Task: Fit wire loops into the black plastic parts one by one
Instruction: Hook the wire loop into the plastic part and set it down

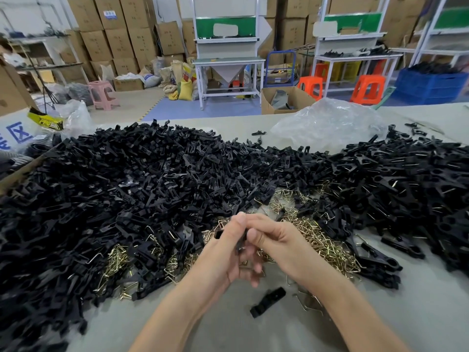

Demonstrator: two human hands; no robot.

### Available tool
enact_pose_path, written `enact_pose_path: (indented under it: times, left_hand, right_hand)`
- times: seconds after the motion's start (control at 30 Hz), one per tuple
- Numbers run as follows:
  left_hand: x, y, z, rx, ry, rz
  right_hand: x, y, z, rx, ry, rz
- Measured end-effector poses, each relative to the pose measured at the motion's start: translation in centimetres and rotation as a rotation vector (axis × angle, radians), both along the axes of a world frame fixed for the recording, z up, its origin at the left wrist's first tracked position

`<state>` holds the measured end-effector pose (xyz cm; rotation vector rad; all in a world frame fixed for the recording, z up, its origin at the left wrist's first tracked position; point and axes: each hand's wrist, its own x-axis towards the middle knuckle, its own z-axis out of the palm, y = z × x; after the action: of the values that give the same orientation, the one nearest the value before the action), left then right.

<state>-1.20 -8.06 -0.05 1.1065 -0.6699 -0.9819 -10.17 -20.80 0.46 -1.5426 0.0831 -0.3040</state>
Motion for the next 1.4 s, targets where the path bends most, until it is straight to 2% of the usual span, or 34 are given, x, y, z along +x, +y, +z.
enact_pose_path:
  times: [0.17,0.37,0.43,0.6,0.93,1.0,1.1,1.27,1.33,1.4]
  left_hand:
    - [-0.3,-0.2,0.2,0.004,-0.092,0.16]
    - [-0.7,-0.7,0.4,-0.041,-0.024,0.307]
    - [-0.7,-0.8,0.5,-0.03,-0.039,0.346]
    - [-0.5,-0.5,0.5,0.04,-0.075,0.357]
    - [0.0,-0.1,-0.1,0.016,-0.146,0.298]
    - [0.2,-0.1,-0.3,0.017,-0.163,0.29]
    - [0.3,-0.2,-0.5,0.006,-0.18,0.284]
    - [-0.5,-0.1,-0.5,0.01,-0.264,0.283]
    - [-1.0,0.0,-0.7,0.033,-0.452,0.314]
    - [-1.1,0.2,-0.9,0.148,-0.802,0.374]
  right_hand:
    - [0.3,0.7,-0.2,0.04,-0.052,-0.005]
    - [0.4,0.4,0.0,-0.073,-0.079,-0.092]
    - [0.4,0.3,-0.1,-0.084,-0.093,-0.057]
    - [0.1,0.5,0.0,-0.073,-0.078,0.025]
    - [0.1,0.2,-0.5,-0.139,-0.052,0.031]
    - [0.2,0.3,-0.5,-0.258,-0.085,0.003]
    - [0.3,0.3,-0.8,-0.539,-0.143,-0.093]
    - [0.4,0.1,-0.8,-0.79,-0.221,-0.335]
    - [0.6,-1.1,0.3,-0.653,-0.24,-0.452]
    - [0.8,-4.1,2.5,-0.216,-0.259,-0.636]
